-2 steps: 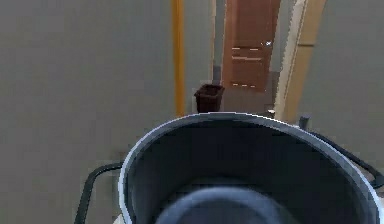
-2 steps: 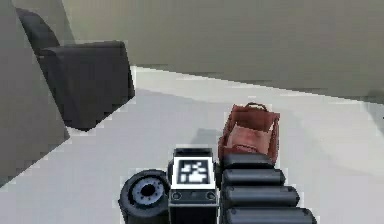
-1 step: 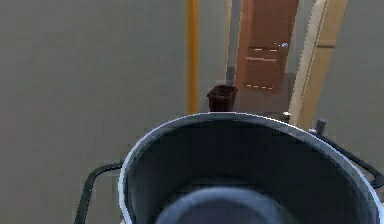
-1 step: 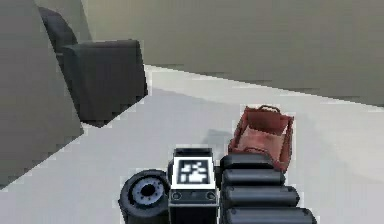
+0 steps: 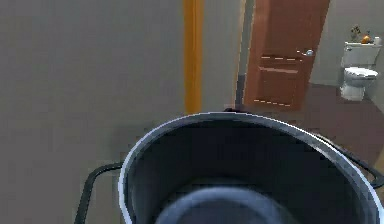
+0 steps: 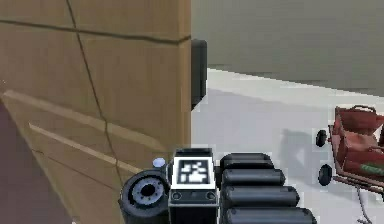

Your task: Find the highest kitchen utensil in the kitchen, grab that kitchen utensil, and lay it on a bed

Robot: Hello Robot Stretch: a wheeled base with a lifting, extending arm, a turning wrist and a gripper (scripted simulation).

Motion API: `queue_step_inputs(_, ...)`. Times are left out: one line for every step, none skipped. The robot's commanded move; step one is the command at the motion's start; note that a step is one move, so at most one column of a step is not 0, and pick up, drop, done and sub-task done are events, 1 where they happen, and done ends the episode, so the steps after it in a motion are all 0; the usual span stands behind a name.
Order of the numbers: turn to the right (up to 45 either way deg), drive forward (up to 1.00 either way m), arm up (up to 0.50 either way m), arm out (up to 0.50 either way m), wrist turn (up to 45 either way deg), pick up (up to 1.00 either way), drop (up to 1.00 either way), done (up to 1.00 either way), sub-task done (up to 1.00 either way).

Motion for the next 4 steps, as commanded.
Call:
queue_step_inputs(12.0,0.0,0.0,0.0,0.0,0.0,0.0,0.0,0.0)
queue_step_inputs(0.0,0.1,0.0,0.0,0.0,0.0,0.0,0.0,0.0)
queue_step_inputs(18.0,0.0,0.0,0.0,0.0,0.0,0.0,0.0,0.0)
queue_step_inputs(0.0,1.0,0.0,0.0,0.0,0.0,0.0,0.0,0.0)
